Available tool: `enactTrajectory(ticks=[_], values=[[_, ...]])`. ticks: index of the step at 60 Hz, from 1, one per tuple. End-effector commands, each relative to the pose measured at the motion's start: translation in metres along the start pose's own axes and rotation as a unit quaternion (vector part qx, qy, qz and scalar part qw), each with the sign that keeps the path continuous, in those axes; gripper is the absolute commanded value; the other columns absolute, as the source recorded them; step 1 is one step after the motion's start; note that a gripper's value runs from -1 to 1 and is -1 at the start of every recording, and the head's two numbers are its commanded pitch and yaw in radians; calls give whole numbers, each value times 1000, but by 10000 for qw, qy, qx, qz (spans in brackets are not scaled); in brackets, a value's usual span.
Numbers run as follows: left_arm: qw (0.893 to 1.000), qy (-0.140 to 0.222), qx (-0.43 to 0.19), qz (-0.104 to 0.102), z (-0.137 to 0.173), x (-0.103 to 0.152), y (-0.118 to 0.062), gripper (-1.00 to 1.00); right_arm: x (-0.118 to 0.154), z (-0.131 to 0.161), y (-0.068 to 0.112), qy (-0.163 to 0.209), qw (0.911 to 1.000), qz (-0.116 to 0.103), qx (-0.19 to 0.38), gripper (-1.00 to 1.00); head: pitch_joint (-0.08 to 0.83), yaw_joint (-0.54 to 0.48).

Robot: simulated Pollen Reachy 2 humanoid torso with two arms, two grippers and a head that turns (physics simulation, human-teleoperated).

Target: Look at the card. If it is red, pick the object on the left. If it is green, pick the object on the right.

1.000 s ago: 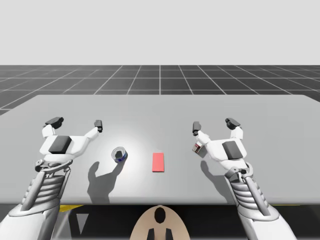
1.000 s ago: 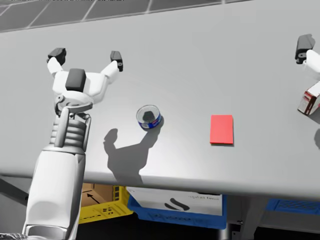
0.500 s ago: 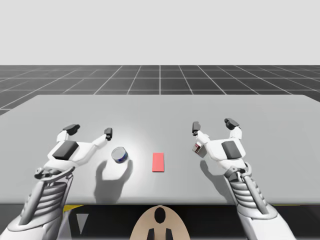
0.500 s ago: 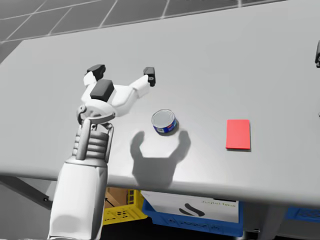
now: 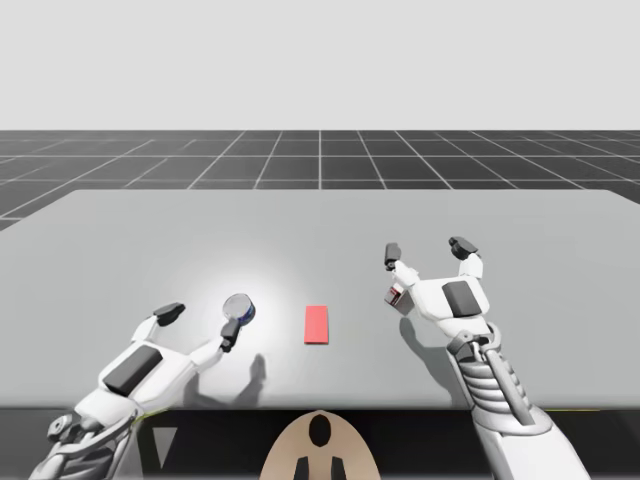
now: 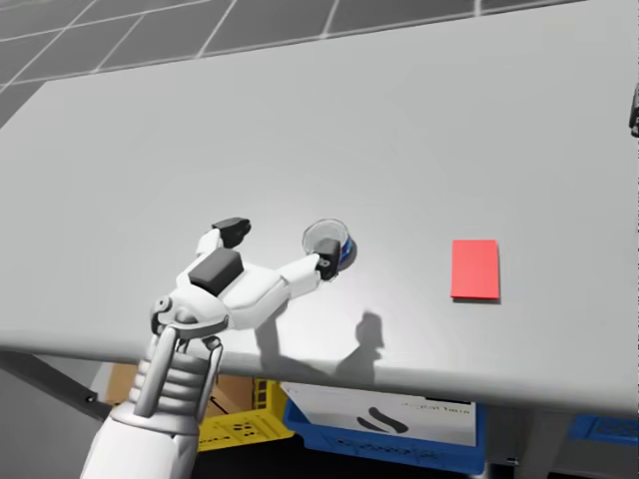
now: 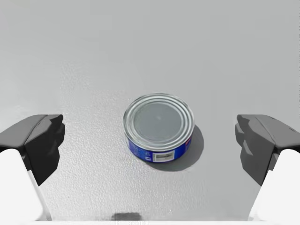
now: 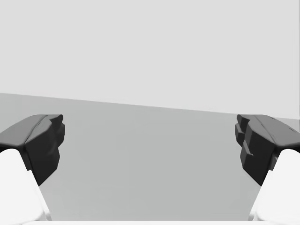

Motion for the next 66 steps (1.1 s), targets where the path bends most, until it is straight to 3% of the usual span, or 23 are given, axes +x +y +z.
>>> enactTrajectory(ticks=[1,11,25,28,40,47,61,63,64,65,66], values=[[9991,305,-175,220,0,-40,-5,-1000,0,1,4,0,10000,-96,-20,-1000,722,325],[9991,287,-58,311,-16,-56,-3,-1000,0,1,4,-9,10000,-98,-11,-1000,720,322],[9988,377,131,294,-53,-56,-2,-1000,1,1,3,-16,9999,-107,-12,-1000,718,317],[9984,409,112,382,-58,-54,-2,-1000,1,1,3,-19,9999,-115,-15,-1000,718,314],[9982,507,230,205,-76,-50,-7,-1000,2,1,3,-17,9999,-127,-7,-1000,716,311],[9969,650,445,-70,-86,-50,-9,-1000,3,1,3,-23,9999,-138,-8,-1000,713,307],[9950,927,357,-51,-92,-50,-14,-1000,4,1,3,-38,9999,-155,-17,-1000,711,298],[9950,923,387,-24,-92,-51,-14,-855,4,2,3,-39,9999,-156,-18,-1000,710,298],[9950,928,357,5,-90,-51,-14,114,5,2,3,-42,9999,-158,-19,-1000,707,297],[9951,924,350,12,-90,-51,-15,769,5,2,2,-43,9999,-159,-19,-1000,707,297],[9952,921,342,21,-89,-51,-15,890,5,2,2,-44,9999,-160,-19,-1000,707,297]])
